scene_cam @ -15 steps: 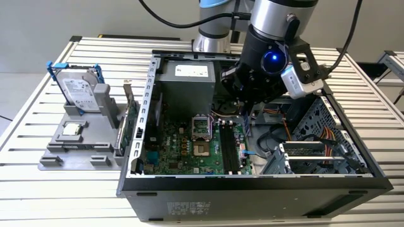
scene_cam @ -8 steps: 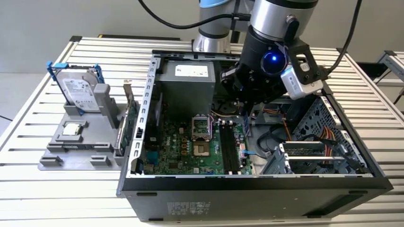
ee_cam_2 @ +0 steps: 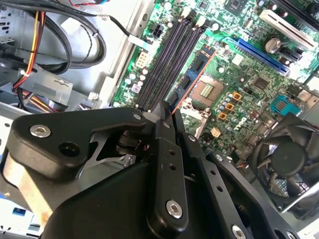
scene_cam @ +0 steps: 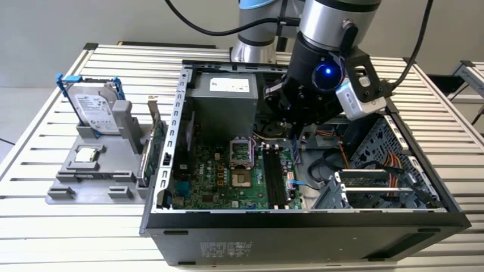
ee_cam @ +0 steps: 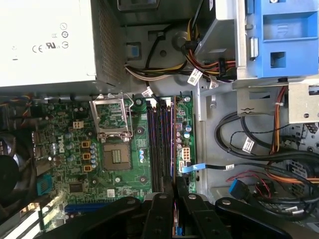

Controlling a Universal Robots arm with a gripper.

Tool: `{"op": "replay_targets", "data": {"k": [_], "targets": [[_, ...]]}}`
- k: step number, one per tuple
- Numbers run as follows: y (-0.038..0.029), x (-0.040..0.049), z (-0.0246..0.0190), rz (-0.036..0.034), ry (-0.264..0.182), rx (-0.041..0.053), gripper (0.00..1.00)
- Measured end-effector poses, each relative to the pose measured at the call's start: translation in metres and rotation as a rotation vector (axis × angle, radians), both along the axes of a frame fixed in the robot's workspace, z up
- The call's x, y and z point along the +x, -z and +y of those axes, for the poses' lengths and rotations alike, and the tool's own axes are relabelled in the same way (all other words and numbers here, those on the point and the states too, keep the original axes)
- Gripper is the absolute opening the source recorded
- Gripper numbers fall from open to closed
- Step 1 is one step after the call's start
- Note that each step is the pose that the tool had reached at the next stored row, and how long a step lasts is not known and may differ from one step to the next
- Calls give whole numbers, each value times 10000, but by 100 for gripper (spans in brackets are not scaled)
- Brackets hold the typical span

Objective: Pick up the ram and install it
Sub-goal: 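Insert the ram into the slot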

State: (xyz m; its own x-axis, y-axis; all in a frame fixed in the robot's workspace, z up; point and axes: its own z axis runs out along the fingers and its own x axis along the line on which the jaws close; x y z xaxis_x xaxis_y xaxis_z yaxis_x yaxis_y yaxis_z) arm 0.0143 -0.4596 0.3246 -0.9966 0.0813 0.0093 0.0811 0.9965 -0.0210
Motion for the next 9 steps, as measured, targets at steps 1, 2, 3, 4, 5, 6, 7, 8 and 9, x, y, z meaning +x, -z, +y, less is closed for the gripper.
{"op": "replay_targets", "data": {"k": [1,2,3,4,5,6,7,8,9], "targets": [[2,0,0,0,-1,1,0],[4,0,0,0,-3,0,0],[6,0,0,0,-4,-1,0],[8,0,0,-1,-5,0,0],[10,0,0,-1,-7,0,0],[12,0,0,-1,-8,0,0],[14,0,0,-1,-9,1,0],[16,0,0,-2,-10,0,0],[18,0,0,-2,-11,0,0]]}}
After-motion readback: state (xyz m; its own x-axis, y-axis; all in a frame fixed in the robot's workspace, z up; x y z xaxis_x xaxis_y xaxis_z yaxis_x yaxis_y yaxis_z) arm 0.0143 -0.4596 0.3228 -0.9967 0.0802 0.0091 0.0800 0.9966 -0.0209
